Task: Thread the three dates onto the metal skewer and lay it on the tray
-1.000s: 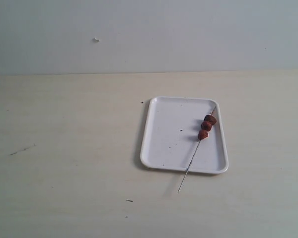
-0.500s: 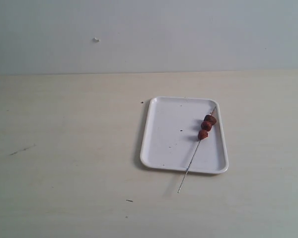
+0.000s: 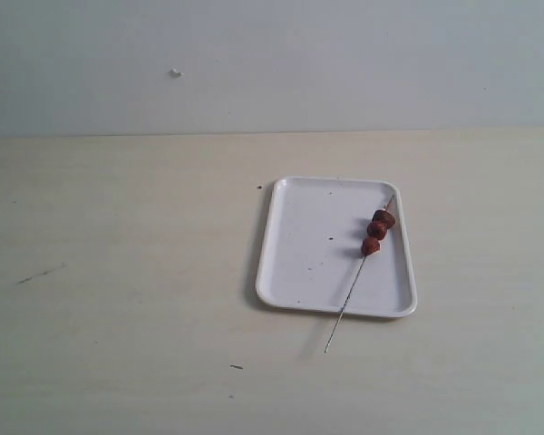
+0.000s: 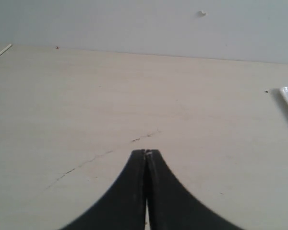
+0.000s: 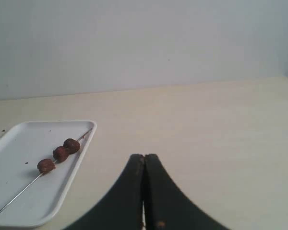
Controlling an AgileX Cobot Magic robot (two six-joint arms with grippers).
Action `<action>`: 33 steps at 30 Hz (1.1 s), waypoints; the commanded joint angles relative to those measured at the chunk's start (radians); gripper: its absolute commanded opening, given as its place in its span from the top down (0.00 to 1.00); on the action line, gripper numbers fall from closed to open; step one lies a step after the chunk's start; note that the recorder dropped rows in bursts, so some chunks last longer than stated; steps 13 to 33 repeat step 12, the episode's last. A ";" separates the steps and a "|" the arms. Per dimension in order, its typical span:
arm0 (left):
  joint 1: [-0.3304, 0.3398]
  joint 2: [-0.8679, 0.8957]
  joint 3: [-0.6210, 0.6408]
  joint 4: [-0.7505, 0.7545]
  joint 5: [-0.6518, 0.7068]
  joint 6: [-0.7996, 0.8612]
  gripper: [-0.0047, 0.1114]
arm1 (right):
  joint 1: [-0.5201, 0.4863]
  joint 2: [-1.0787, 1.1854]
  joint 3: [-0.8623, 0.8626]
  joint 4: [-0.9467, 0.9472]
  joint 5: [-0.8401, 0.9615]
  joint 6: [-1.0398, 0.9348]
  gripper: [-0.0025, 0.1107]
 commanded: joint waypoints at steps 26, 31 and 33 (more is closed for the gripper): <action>0.002 -0.007 0.002 0.004 -0.001 -0.006 0.96 | -0.004 -0.004 0.005 -0.007 0.002 0.008 0.98; 0.002 -0.007 0.002 0.004 -0.001 -0.006 0.96 | -0.004 -0.004 0.005 -0.007 0.002 0.008 0.98; 0.002 -0.007 0.002 0.004 -0.001 -0.006 0.96 | -0.004 -0.004 0.005 -0.007 0.002 0.008 0.98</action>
